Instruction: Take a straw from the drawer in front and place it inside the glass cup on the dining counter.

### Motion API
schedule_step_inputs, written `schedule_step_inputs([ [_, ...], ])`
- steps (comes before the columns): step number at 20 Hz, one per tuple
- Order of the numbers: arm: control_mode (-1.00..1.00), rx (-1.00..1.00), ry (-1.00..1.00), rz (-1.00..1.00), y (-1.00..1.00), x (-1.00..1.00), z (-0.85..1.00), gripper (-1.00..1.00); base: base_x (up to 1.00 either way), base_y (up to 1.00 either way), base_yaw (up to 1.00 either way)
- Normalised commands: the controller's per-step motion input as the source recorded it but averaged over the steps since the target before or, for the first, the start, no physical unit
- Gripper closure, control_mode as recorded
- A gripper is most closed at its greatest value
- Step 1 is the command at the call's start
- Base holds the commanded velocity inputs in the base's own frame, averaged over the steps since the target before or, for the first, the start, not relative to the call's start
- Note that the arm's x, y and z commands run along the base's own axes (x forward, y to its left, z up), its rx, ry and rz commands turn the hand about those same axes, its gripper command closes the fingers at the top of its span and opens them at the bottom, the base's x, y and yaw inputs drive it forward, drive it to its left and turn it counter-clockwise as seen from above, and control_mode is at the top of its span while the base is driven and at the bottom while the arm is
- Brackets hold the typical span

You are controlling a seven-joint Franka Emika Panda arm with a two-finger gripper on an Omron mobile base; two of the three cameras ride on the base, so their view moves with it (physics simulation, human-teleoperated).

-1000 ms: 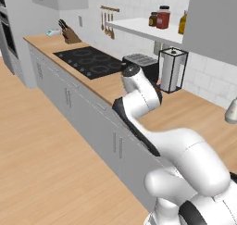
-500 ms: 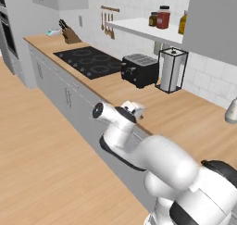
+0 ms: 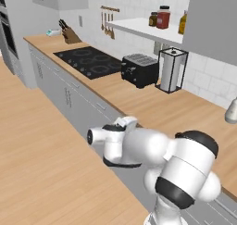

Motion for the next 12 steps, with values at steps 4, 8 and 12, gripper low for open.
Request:
schedule_step_inputs([
  [4,-1.0,-0.12,0.0,-0.08,-0.08,0.46,-0.69,-1.0,0.0,0.0,0.0],
  [8,-1.0,-0.03,0.03,-0.06,-0.18,0.48,-0.66,-1.0,0.0,0.0,0.0],
  [12,-1.0,0.0,0.04,-0.03,-0.11,0.47,-0.62,-1.0,0.0,0.0,0.0],
])
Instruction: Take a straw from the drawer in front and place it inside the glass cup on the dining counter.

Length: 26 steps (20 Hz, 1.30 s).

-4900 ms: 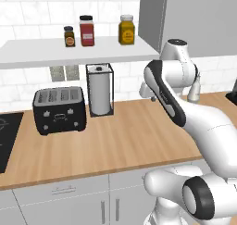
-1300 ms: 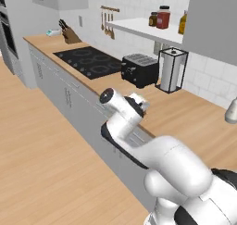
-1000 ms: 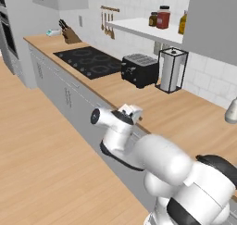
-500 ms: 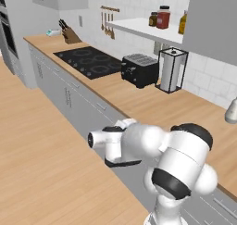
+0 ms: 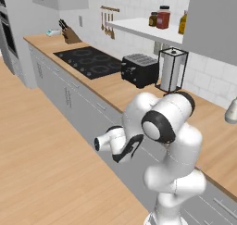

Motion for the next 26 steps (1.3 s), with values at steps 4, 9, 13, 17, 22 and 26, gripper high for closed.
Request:
schedule_step_inputs([
  [4,-1.0,0.0,0.0,-0.02,-0.05,0.45,-0.4,-1.0,0.0,0.0,0.0],
  [9,-1.0,0.0,0.0,-0.03,-0.15,0.49,-0.3,-1.0,0.0,0.0,0.0],
  [13,-1.0,0.0,0.0,0.0,-0.29,0.69,-0.22,-1.0,0.0,0.0,0.0],
  [17,-1.0,0.0,0.0,0.0,-0.34,0.78,-0.27,-1.0,0.0,0.0,0.0],
  [22,-1.0,0.0,0.03,0.0,-0.33,0.45,-0.46,-1.0,0.0,0.0,0.0],
  [26,-1.0,0.0,0.01,0.0,-0.38,0.27,-0.52,-1.0,0.0,0.0,0.0],
])
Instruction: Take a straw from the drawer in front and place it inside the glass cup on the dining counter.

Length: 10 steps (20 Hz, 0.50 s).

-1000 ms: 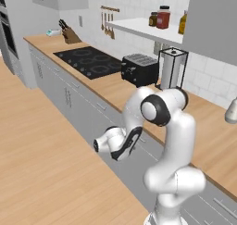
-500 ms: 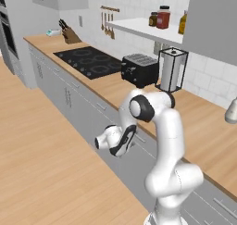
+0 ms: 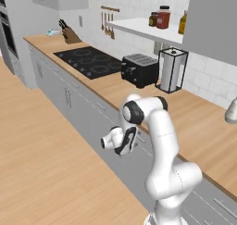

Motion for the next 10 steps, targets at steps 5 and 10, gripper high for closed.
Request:
schedule_step_inputs([
  [5,-1.0,0.0,0.0,0.0,-0.37,0.21,-0.38,-1.0,0.0,0.0,0.0],
  [10,-1.0,0.01,0.0,0.03,-0.23,0.07,-0.22,1.0,0.0,0.0,0.0],
])
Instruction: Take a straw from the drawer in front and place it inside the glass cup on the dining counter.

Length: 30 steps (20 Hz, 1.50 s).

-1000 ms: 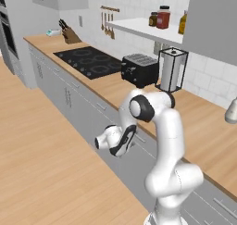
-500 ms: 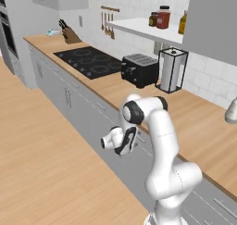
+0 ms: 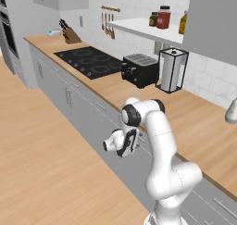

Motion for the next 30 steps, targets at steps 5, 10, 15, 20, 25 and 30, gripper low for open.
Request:
schedule_step_inputs([
  [5,-1.0,0.06,0.0,0.06,-0.01,-0.35,0.0,1.0,0.0,0.0,0.0],
  [10,-1.0,0.1,0.0,0.09,0.28,-0.69,0.0,1.0,0.0,0.0,0.0],
  [15,-1.0,0.09,0.0,0.1,0.73,-0.88,0.01,1.0,0.0,0.0,0.0],
  [20,-1.0,0.12,0.02,0.13,0.92,-0.93,0.1,1.0,0.0,0.0,0.0],
  [25,-1.0,0.18,0.16,0.16,1.0,-0.79,0.21,1.0,0.0,0.0,0.0],
  [30,-1.0,0.22,0.22,0.17,1.0,-0.67,0.27,1.0,0.0,0.0,0.0],
])
